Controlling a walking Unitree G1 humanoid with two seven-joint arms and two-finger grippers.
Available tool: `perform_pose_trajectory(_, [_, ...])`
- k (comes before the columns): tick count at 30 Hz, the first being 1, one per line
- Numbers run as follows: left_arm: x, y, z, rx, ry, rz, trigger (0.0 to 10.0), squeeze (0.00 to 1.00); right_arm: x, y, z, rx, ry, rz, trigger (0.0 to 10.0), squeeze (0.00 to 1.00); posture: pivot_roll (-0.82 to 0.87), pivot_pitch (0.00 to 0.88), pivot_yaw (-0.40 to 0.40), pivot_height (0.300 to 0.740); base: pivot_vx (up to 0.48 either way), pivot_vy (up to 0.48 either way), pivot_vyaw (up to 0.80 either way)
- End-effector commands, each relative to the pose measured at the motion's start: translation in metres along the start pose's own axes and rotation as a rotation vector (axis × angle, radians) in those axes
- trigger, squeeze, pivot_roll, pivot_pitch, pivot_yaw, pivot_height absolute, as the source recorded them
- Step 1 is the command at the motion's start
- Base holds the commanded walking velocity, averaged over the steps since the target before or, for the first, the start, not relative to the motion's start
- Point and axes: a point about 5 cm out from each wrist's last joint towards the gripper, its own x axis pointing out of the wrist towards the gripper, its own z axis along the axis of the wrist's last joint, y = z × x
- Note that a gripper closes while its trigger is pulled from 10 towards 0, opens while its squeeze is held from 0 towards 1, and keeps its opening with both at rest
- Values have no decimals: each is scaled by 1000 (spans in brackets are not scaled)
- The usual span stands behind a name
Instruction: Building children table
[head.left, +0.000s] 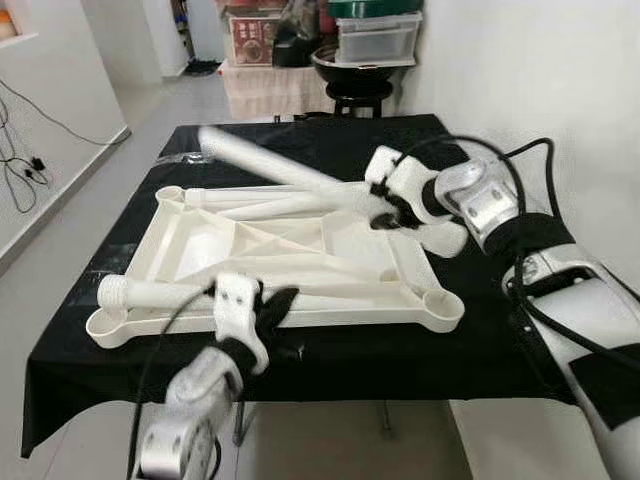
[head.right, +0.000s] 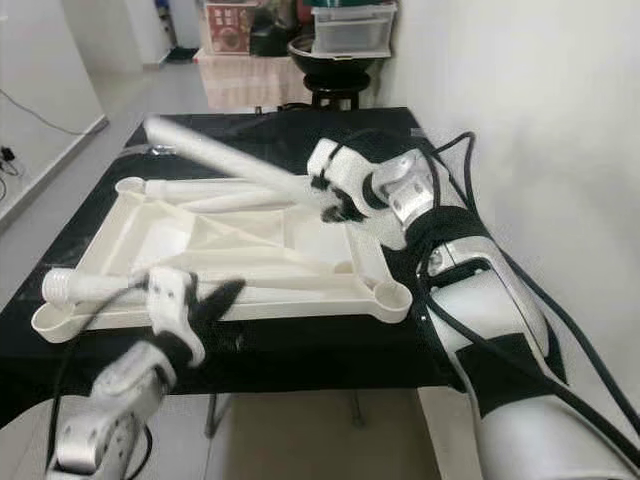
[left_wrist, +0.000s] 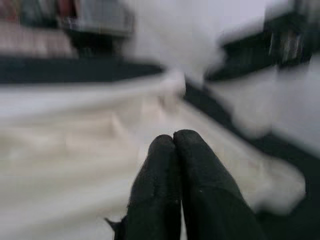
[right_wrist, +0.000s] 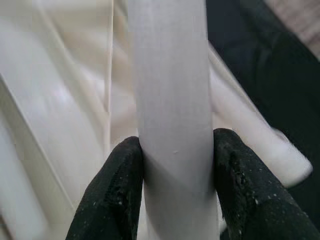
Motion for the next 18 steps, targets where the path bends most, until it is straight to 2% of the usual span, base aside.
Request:
perform_pose_trajectory(1, [2, 6, 31, -37, -146, 17, 10000, 1000, 5, 6, 5, 101, -128, -7, 10000, 0, -44, 0, 0, 740, 0, 0, 0])
perform_pose_trajectory(4, [7, 17, 57, -64, -248, 55, 10000, 1000, 11, 15, 4, 171, -211, -21, 10000, 0, -42, 0, 5, 740, 0, 0, 0])
perform_pose_trajectory(5, [7, 17, 57, -64, -248, 55, 10000, 1000, 11, 15, 4, 171, -211, -21, 10000, 0, -42, 0, 5, 740, 0, 0, 0])
perform_pose_trajectory(6, [9, 25, 74, -82, -314, 78, 10000, 1000, 15, 23, 4, 191, -269, -17, 10000, 0, -40, 0, 13, 740, 0, 0, 0])
perform_pose_trajectory(11, [10, 31, 83, -89, -349, 88, 10000, 1000, 17, 30, 4, 215, -306, -6, 10000, 0, -40, 0, 14, 740, 0, 0, 0])
perform_pose_trajectory(13, [14, 37, 93, -91, -372, 87, 10000, 1000, 19, 38, 5, 231, -337, 22, 10000, 0, -41, 0, 26, 740, 0, 0, 0])
perform_pose_trajectory(18, [19, 40, 93, -104, -360, 79, 10000, 1000, 18, 45, 11, 204, -380, 46, 10000, 0, -45, 0, 39, 740, 0, 0, 0])
